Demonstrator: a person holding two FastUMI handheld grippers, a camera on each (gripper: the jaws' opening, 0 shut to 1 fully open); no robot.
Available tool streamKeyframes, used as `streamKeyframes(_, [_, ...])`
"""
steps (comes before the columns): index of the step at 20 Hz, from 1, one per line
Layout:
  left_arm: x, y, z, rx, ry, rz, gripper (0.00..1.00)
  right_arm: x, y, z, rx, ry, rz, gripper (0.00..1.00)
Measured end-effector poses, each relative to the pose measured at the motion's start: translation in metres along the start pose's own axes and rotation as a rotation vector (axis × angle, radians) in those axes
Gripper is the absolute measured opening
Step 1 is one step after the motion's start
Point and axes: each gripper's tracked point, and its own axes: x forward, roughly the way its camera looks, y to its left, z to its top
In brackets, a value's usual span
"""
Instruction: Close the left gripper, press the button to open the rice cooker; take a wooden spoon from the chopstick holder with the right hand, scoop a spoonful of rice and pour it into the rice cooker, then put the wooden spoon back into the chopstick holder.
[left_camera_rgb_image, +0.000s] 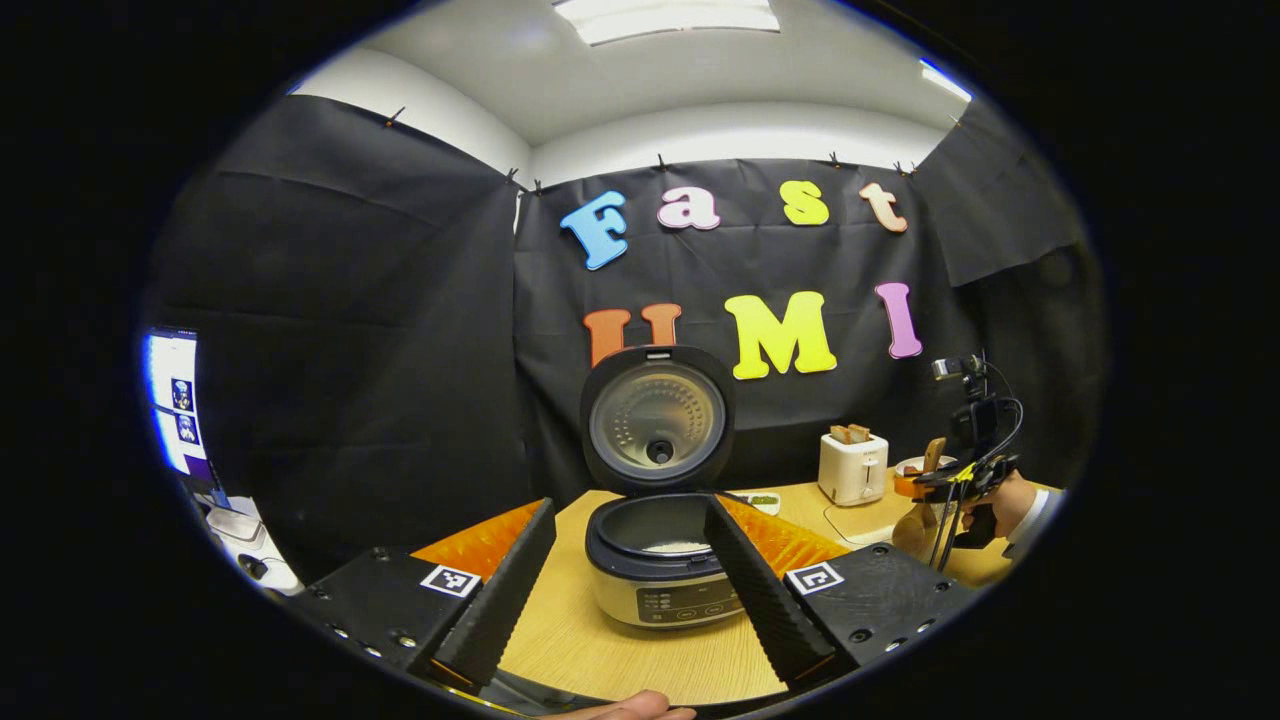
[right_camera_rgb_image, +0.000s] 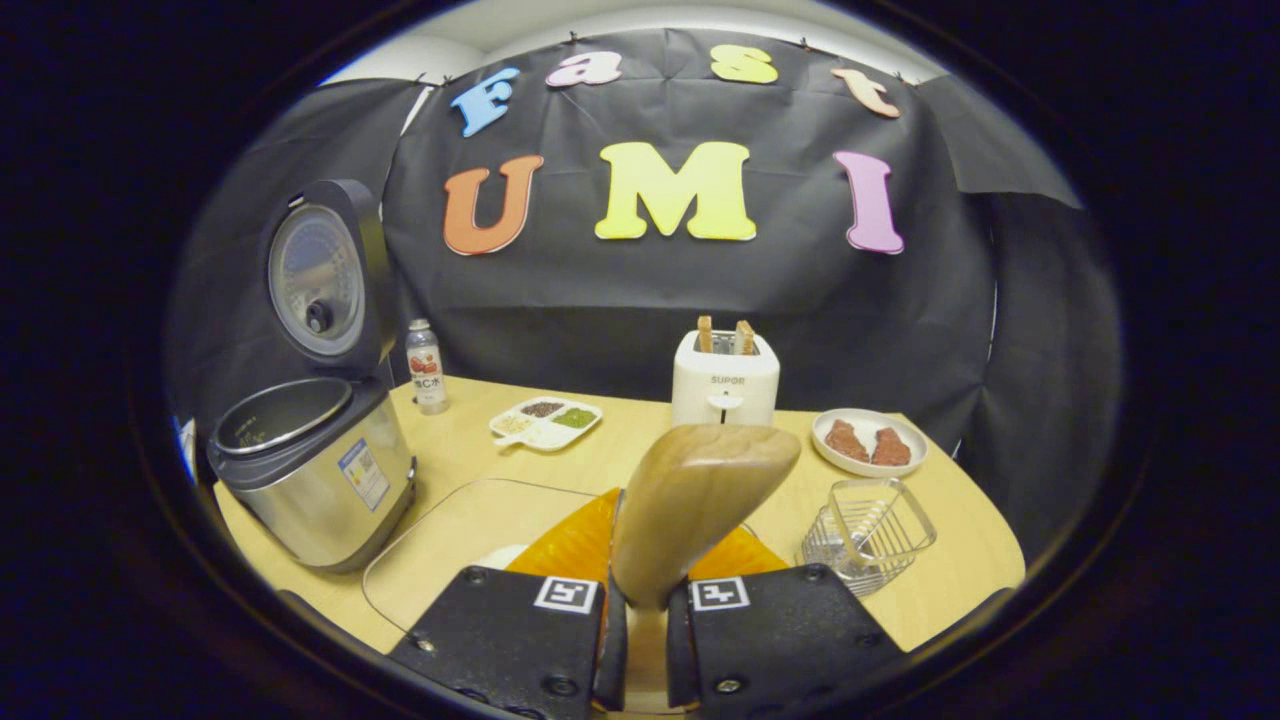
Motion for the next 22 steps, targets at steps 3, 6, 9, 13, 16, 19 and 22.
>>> streamKeyframes(3, [-0.008, -0.004, -0.003, 0.0, -0.001, -0.019, 0.95, -0.008, 0.027, -0.014, 0.135, 0.055, 0.112, 0.21])
streamKeyframes(6, [-0.005, -0.006, -0.008, 0.016, 0.008, -0.022, 0.95, -0.004, 0.037, -0.012, 0.238, 0.063, 0.167, 0.21])
streamKeyframes(9, [-0.007, -0.003, -0.011, 0.031, 0.016, -0.017, 0.95, 0.001, 0.041, -0.014, 0.339, 0.092, 0.231, 0.2])
streamKeyframes(13, [-0.006, 0.004, -0.017, 0.001, 0.042, -0.007, 0.95, 0.012, 0.031, -0.017, 0.554, 0.142, 0.281, 0.21])
streamKeyframes(16, [-0.005, 0.005, -0.018, -0.011, 0.043, -0.009, 0.96, 0.017, 0.029, -0.023, 0.677, 0.18, 0.305, 0.2])
streamKeyframes(19, [-0.005, -0.001, -0.019, -0.026, 0.046, -0.029, 0.95, 0.014, 0.031, -0.013, 0.768, 0.163, 0.338, 0.2])
streamKeyframes(22, [-0.004, -0.002, -0.02, -0.009, 0.052, -0.035, 0.96, 0.011, 0.025, -0.001, 0.919, 0.131, 0.38, 0.18])
